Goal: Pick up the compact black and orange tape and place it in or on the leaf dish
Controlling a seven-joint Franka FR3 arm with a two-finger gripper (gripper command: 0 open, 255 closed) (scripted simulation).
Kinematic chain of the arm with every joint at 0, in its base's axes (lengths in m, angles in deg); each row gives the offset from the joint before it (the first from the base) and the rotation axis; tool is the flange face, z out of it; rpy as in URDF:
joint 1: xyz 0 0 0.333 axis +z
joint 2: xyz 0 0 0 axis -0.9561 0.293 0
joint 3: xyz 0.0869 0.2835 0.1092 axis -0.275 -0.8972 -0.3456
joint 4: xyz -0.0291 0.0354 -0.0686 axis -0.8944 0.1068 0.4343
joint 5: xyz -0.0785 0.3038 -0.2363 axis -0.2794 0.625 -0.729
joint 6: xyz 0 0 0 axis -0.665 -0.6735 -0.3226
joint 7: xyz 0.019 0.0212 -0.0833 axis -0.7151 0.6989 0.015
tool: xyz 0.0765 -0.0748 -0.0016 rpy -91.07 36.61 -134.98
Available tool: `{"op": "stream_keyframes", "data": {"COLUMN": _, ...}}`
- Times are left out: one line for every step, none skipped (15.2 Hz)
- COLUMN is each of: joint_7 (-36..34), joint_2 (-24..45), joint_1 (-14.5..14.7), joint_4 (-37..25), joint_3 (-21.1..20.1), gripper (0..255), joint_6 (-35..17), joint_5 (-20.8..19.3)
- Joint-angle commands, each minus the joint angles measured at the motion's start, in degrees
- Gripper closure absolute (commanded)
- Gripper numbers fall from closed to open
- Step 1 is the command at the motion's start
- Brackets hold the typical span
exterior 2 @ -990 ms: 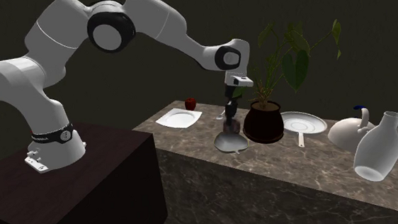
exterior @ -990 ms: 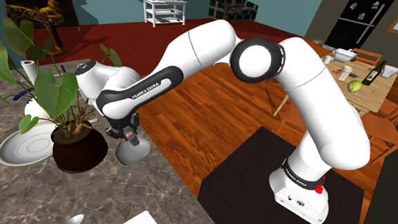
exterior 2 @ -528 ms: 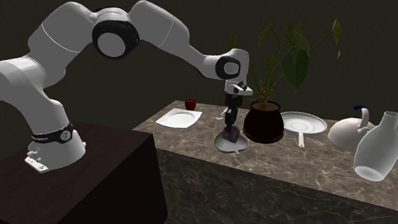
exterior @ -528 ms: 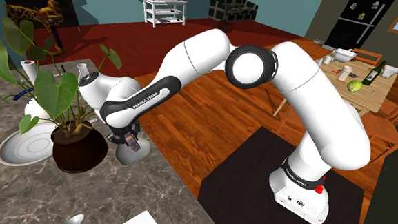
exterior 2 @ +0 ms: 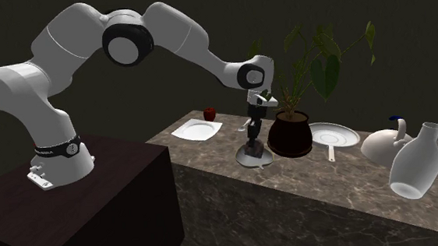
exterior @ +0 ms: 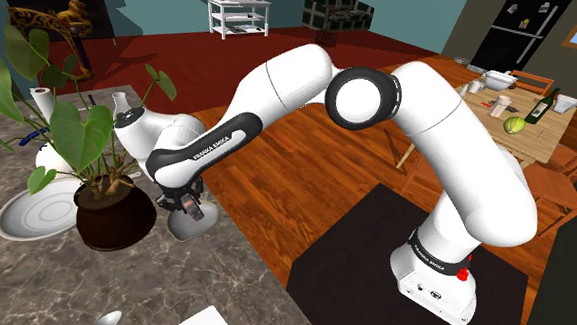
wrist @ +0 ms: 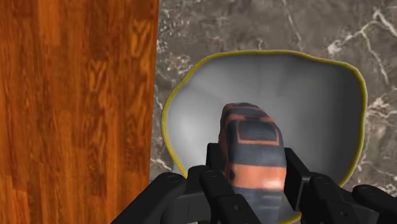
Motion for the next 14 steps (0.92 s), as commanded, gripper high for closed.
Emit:
{"op": "stream_keyframes", "data": {"joint_7": 0.0, "joint_2": 0.0, "joint_1": 0.0, "joint_4": 0.0, "joint_3": 0.0, "gripper": 0, "joint_6": 0.0, "joint_5": 0.0}}
{"op": "stream_keyframes", "data": {"joint_7": 0.0, "joint_2": 0.0, "joint_1": 0.0, "joint_4": 0.0, "joint_3": 0.0, "gripper": 0, "joint_6": 0.0, "joint_5": 0.0}}
{"op": "stream_keyframes", "data": {"joint_7": 0.0, "joint_2": 0.0, "joint_1": 0.0, "joint_4": 0.0, "joint_3": 0.0, "gripper": 0, "joint_6": 0.0, "joint_5": 0.0}}
{"op": "stream_keyframes", "data": {"joint_7": 0.0, "joint_2": 0.0, "joint_1": 0.0, "joint_4": 0.0, "joint_3": 0.0, "gripper": 0, "joint_6": 0.0, "joint_5": 0.0}}
{"op": "stream_keyframes", "data": {"joint_7": 0.0, "joint_2": 0.0, "joint_1": 0.0, "joint_4": 0.0, "joint_3": 0.0, "gripper": 0, "joint_6": 0.0, "joint_5": 0.0}}
{"op": "stream_keyframes", "data": {"joint_7": 0.0, "joint_2": 0.0, "joint_1": 0.0, "joint_4": 0.0, "joint_3": 0.0, "gripper": 0, "joint_6": 0.0, "joint_5": 0.0}}
{"op": "stream_keyframes", "data": {"joint_7": 0.2, "joint_2": -0.8, "joint_1": 0.2, "joint_4": -0.6, "joint_3": -0.3, "gripper": 0, "joint_6": 1.3, "joint_5": 0.4}}
{"op": "stream_keyframes", "data": {"joint_7": 0.5, "joint_2": -1.4, "joint_1": 0.3, "joint_4": -1.4, "joint_3": -0.6, "gripper": 0, "joint_6": 2.7, "joint_5": 0.7}}
{"op": "stream_keyframes", "data": {"joint_7": 0.7, "joint_2": -2.1, "joint_1": 0.6, "joint_4": -2.2, "joint_3": -0.9, "gripper": 0, "joint_6": 4.1, "joint_5": 1.1}}
{"op": "stream_keyframes", "data": {"joint_7": 0.9, "joint_2": -2.5, "joint_1": 0.8, "joint_4": -3.0, "joint_3": -1.1, "gripper": 0, "joint_6": 5.3, "joint_5": 1.3}}
{"op": "stream_keyframes", "data": {"joint_7": 0.9, "joint_2": -2.5, "joint_1": 0.8, "joint_4": -3.0, "joint_3": -1.1, "gripper": 0, "joint_6": 5.3, "joint_5": 1.3}}
{"op": "stream_keyframes", "data": {"joint_7": 0.9, "joint_2": -2.5, "joint_1": 0.8, "joint_4": -3.0, "joint_3": -1.1, "gripper": 0, "joint_6": 5.3, "joint_5": 1.3}}
{"op": "stream_keyframes", "data": {"joint_7": 0.9, "joint_2": -2.5, "joint_1": 0.8, "joint_4": -3.0, "joint_3": -1.1, "gripper": 0, "joint_6": 5.3, "joint_5": 1.3}}
{"op": "stream_keyframes", "data": {"joint_7": 0.9, "joint_2": -2.5, "joint_1": 0.8, "joint_4": -3.0, "joint_3": -1.1, "gripper": 0, "joint_6": 5.3, "joint_5": 1.3}}
